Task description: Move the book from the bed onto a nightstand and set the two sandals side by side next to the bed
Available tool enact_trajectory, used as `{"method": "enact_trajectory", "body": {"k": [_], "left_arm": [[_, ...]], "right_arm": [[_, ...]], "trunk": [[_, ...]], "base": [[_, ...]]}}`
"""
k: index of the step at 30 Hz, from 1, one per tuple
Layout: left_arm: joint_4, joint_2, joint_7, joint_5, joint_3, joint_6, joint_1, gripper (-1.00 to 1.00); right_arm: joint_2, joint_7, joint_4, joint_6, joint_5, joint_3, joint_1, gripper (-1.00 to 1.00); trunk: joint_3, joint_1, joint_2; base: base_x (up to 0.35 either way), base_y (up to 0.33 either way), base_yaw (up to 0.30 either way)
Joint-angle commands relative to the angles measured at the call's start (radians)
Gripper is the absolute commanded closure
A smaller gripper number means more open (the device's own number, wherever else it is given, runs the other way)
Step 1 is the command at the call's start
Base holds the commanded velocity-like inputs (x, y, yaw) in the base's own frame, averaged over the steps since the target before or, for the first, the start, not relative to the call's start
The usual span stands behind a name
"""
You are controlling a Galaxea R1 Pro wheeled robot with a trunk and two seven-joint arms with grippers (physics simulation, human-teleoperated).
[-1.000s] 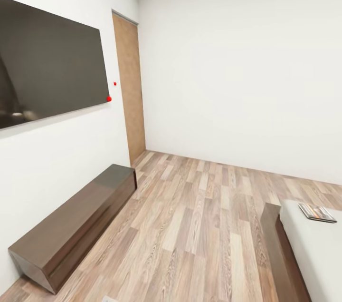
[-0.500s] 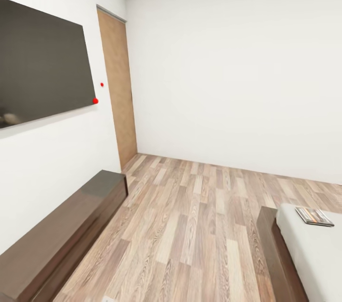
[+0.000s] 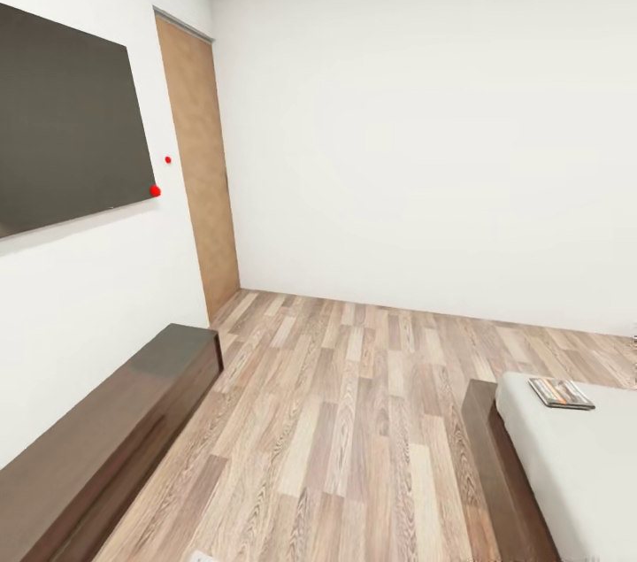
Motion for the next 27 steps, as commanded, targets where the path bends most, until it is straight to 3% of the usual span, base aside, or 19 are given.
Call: {"method": "enact_trajectory", "body": {"k": [1,19,27], "left_arm": [[0.0,0.0,-0.002,-0.011,0.008,-0.004,0.0,-1.0],[0.0,0.0,-0.002,-0.011,0.008,-0.004,0.0,-1.0],[0.0,0.0,-0.002,-0.011,0.008,-0.003,0.0,-1.0]], "right_arm": [[0.0,0.004,0.001,-0.005,0.011,-0.008,-0.001,-1.0],[0.0,0.004,0.001,-0.005,0.011,-0.009,-0.001,-1.0],[0.0,0.004,0.001,-0.005,0.011,-0.009,-0.001,-1.0]], "trunk": [[0.0,0.0,-0.001],[0.007,0.0,-0.001],[0.007,0.0,-0.001]], "base": [[0.001,0.0,-0.149],[0.0,0.0,-0.167],[0.203,0.0,-0.055]]}}
